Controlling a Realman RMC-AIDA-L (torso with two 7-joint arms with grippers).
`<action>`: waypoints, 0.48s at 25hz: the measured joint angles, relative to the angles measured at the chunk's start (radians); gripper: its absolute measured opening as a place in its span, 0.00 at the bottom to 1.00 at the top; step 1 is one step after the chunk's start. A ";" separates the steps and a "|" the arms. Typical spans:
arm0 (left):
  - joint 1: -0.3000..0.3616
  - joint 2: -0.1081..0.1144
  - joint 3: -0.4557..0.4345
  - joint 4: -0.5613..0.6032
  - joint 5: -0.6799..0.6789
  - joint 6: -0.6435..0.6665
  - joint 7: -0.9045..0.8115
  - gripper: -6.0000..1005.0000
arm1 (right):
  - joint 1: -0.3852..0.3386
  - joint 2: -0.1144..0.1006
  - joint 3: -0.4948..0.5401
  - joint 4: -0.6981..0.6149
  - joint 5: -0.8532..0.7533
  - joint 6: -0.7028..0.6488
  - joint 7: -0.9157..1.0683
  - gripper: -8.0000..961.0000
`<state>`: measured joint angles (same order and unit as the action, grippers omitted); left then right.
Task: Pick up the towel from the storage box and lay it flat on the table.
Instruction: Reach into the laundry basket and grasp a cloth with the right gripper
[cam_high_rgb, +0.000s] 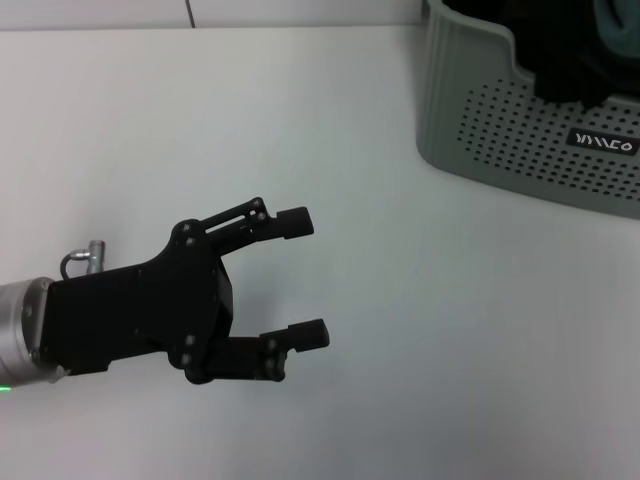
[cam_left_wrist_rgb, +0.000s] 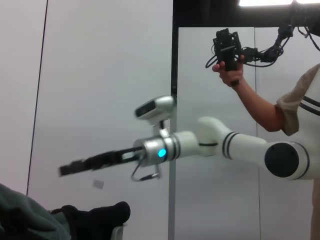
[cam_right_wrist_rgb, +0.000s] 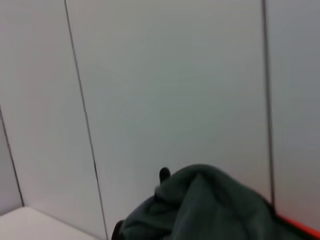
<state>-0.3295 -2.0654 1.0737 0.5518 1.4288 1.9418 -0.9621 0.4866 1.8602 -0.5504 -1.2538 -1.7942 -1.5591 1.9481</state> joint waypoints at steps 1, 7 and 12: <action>0.000 0.000 0.000 0.000 0.000 0.000 0.000 0.89 | 0.013 0.005 -0.021 0.021 -0.012 0.024 -0.010 0.86; 0.005 -0.006 0.000 0.000 -0.002 0.000 0.000 0.89 | 0.110 0.021 -0.132 0.165 -0.083 0.146 -0.056 0.85; 0.012 -0.010 -0.003 -0.001 -0.004 0.000 0.000 0.89 | 0.160 0.032 -0.192 0.239 -0.159 0.244 -0.060 0.84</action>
<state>-0.3180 -2.0752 1.0706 0.5507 1.4243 1.9420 -0.9617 0.6463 1.8918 -0.7425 -1.0152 -1.9534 -1.3153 1.8877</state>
